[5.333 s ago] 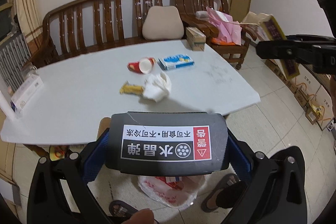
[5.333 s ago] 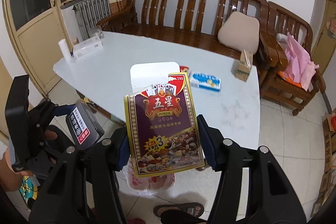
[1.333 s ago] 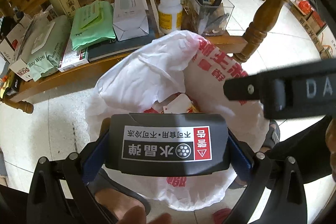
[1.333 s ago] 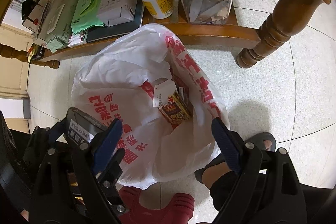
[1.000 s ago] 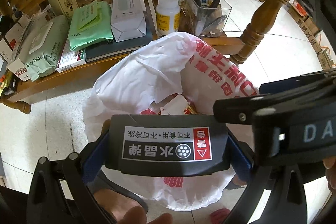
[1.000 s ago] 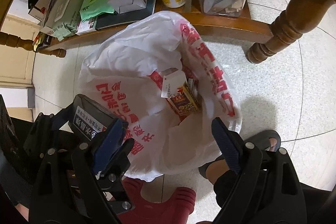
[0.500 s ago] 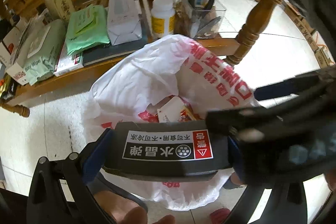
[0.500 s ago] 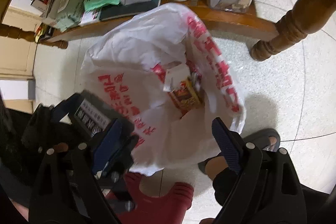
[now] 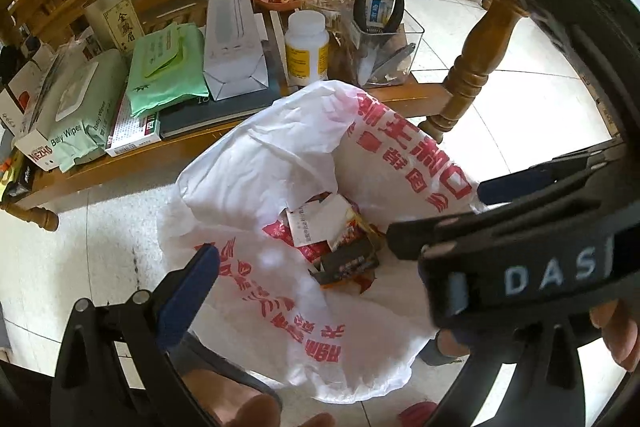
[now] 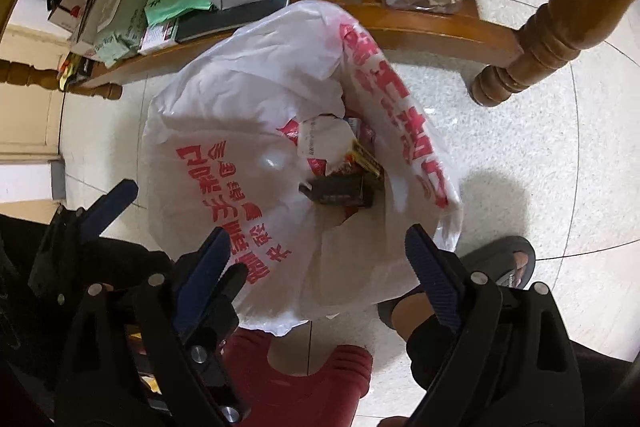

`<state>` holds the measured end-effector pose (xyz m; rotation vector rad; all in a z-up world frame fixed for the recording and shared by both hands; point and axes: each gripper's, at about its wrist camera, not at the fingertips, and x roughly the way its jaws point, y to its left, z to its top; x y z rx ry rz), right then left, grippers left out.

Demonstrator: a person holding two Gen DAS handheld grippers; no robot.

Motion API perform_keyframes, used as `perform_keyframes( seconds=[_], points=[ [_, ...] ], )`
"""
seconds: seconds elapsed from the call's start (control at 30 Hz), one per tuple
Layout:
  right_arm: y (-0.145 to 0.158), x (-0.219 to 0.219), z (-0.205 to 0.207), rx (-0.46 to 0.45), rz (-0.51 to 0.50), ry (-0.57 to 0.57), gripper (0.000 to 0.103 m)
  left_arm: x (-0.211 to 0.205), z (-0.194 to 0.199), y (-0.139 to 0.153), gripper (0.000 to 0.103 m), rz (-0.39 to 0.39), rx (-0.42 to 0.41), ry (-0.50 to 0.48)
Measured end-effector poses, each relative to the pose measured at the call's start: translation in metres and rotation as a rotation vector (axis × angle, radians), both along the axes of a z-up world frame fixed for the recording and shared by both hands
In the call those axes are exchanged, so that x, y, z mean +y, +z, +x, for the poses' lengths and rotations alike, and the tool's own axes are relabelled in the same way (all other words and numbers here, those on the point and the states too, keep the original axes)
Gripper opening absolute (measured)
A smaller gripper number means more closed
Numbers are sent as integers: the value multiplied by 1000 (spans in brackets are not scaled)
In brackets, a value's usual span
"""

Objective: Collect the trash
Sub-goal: 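Open left tool to drop the black battery box into the bag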

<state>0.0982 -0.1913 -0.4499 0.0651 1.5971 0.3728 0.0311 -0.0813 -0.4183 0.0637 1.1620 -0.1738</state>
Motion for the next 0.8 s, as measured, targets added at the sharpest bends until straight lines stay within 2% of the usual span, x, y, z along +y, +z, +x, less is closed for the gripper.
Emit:
perform_keyframes(
  seconds=[0.4,0.8],
  points=[
    [19,-9,6,-48,47,-60,87,3,0,5,97,6,6,15],
    [93,-23,-5,-175,89,-91,87,7,-5,42,97,8,-34,33]
  ],
)
